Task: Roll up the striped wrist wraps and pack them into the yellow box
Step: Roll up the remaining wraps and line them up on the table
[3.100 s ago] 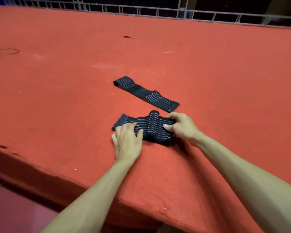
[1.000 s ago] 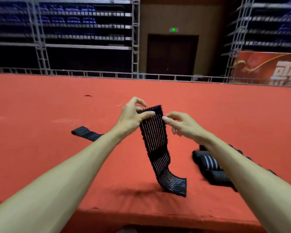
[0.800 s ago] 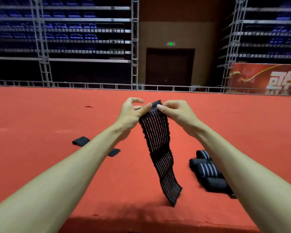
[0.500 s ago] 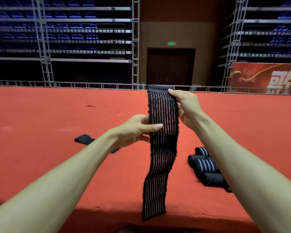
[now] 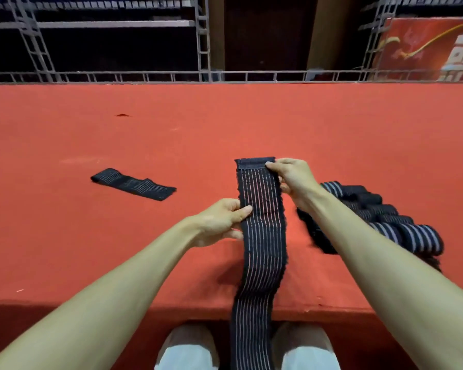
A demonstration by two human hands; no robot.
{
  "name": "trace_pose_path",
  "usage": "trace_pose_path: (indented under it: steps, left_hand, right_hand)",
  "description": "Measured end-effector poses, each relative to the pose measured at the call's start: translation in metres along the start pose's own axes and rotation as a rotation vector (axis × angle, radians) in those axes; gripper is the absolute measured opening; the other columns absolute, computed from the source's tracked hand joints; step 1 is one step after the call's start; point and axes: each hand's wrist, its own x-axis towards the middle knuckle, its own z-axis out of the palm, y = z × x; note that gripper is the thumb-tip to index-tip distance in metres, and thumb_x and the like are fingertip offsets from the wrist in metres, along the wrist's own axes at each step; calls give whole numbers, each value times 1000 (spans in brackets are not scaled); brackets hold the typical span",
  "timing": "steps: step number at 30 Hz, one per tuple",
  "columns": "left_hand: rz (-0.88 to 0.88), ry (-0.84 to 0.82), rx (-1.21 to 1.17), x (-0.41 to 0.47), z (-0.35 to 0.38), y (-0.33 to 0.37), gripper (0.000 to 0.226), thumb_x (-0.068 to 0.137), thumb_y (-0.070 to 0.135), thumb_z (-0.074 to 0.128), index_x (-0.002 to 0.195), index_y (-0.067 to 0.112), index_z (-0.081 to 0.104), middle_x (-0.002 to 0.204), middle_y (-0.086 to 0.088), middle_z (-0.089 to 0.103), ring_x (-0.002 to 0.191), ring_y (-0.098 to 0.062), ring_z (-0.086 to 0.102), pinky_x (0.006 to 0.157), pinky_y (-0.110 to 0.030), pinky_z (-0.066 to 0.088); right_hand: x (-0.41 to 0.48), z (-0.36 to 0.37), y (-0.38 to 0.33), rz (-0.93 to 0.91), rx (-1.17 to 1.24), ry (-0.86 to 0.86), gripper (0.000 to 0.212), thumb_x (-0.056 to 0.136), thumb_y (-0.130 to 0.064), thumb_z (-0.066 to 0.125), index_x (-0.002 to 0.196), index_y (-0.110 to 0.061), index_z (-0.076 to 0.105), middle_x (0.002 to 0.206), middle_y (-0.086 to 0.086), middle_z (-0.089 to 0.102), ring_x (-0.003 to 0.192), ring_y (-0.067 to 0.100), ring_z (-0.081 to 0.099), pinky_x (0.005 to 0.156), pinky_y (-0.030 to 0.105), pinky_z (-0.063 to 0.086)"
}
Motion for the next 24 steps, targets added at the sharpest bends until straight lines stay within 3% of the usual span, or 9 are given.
trace_pose_path:
  steps: [2,4,6,10,12,16,20,24]
  left_hand:
    - [9,61,105,21,-2,-22,24,102,19,45,115,4,60,105,-6,69,95,-16,66,81,-33,52]
    - [84,170,183,42,-4,-41,16,101,13,48,106,8,63,94,-1,67,77,-5,63,65,-20,50]
    - [168,280,271,58,-11,-60,12,98,14,54,98,10,65,83,7,64,66,3,56,60,-20,44]
    - [130,434,564,82,-32,-96,26,91,34,62,74,15,58,71,4,60,68,-14,54,71,-43,44]
    - [105,516,661,85,-39,-110,22,88,36,67,76,19,60,73,5,60,76,-16,55,78,-41,41]
    - [190,698,553,87,-42,-126,24,78,18,78,86,24,57,71,9,53,71,-9,48,75,-36,43]
    - [243,685,622,89,-41,-126,31,77,17,76,80,36,52,75,11,52,73,-8,49,77,-41,46]
    - [215,688,519,87,-43,-125,24,80,12,74,86,29,58,77,10,52,68,-2,47,73,-26,42]
  right_hand:
    - [17,-7,21,46,-11,11,10,90,-7,64,95,-10,57,65,1,55,37,2,44,37,18,33]
    - [34,-10,41,88,-3,11,12,91,-2,62,93,-9,53,63,3,49,36,3,40,38,19,32]
    - [50,-8,60,133,-8,9,13,91,1,61,95,-7,52,62,4,46,35,5,40,37,19,32]
    - [79,0,100,132,-132,3,14,88,-5,68,88,-11,55,65,3,48,48,11,41,45,23,32]
    - [93,7,116,94,-222,1,13,86,-8,71,84,-12,58,69,-1,53,54,10,45,51,23,36]
    - [111,18,151,57,-407,52,13,82,-20,77,87,-17,65,82,-3,64,73,11,56,71,25,42]
    - [110,16,170,19,-628,86,14,82,-20,76,91,-12,68,83,-1,63,81,15,57,71,20,35]
    - [105,23,166,-60,-751,144,29,84,-7,64,111,-7,54,106,12,56,104,24,51,82,23,31]
